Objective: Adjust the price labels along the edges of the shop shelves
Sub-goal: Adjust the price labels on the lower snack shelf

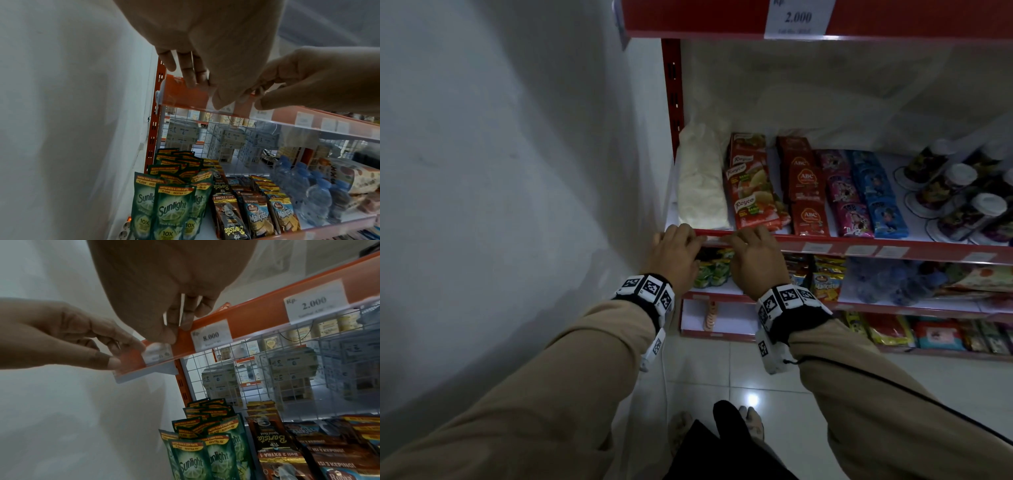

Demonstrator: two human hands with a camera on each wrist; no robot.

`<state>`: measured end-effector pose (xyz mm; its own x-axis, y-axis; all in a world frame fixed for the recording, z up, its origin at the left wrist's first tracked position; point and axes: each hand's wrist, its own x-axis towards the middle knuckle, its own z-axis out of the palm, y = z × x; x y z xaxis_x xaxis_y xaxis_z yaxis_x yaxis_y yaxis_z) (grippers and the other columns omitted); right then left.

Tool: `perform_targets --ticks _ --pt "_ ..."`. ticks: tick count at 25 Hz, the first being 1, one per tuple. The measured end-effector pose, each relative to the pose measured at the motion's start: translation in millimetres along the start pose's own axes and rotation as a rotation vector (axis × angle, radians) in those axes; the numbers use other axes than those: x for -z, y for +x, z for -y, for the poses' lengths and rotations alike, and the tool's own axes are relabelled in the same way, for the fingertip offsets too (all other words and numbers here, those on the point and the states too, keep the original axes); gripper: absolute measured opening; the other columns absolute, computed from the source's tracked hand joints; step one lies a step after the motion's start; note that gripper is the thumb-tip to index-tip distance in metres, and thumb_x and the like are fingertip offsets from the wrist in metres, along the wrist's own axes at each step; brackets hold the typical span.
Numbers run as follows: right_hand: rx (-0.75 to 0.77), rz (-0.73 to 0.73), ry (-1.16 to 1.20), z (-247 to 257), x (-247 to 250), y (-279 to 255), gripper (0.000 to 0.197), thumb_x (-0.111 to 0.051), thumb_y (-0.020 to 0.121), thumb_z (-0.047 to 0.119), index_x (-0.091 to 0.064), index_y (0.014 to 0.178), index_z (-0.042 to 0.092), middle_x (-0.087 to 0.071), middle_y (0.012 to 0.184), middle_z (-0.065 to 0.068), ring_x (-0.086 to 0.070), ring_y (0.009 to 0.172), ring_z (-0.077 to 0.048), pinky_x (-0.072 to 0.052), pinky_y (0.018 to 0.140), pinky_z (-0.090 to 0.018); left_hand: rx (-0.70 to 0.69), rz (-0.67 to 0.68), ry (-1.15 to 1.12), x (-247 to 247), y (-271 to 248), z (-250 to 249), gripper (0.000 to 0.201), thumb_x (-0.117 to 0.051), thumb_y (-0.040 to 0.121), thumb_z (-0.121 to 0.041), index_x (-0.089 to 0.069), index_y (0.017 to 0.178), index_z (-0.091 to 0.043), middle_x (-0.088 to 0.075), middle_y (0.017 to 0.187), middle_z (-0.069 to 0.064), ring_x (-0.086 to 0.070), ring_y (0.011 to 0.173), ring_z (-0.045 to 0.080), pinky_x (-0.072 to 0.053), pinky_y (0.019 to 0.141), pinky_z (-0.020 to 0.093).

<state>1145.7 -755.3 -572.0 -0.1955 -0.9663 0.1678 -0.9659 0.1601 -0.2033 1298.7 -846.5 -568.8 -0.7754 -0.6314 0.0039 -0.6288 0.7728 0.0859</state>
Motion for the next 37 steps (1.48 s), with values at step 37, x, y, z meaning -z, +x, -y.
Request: perform_targets --ticks 37 --pt "-0.397 -0.192 0.861 16.4 -6.2 31.6 0.011 -0.066 0.086 0.013 -0.067 0.095 0.009 -0.07 0.084 -0.008 -0.067 0.078 -0.021 -0.057 0.074 -0.042 0.129 -0.147 -0.363 5.4 14.2 14.8 0.022 -0.05 0.095 -0.039 -0.064 0.096 -0.021 -0.062 0.102 -0.002 -0.051 0.101 0.023 -0.025 0.081 0.034"
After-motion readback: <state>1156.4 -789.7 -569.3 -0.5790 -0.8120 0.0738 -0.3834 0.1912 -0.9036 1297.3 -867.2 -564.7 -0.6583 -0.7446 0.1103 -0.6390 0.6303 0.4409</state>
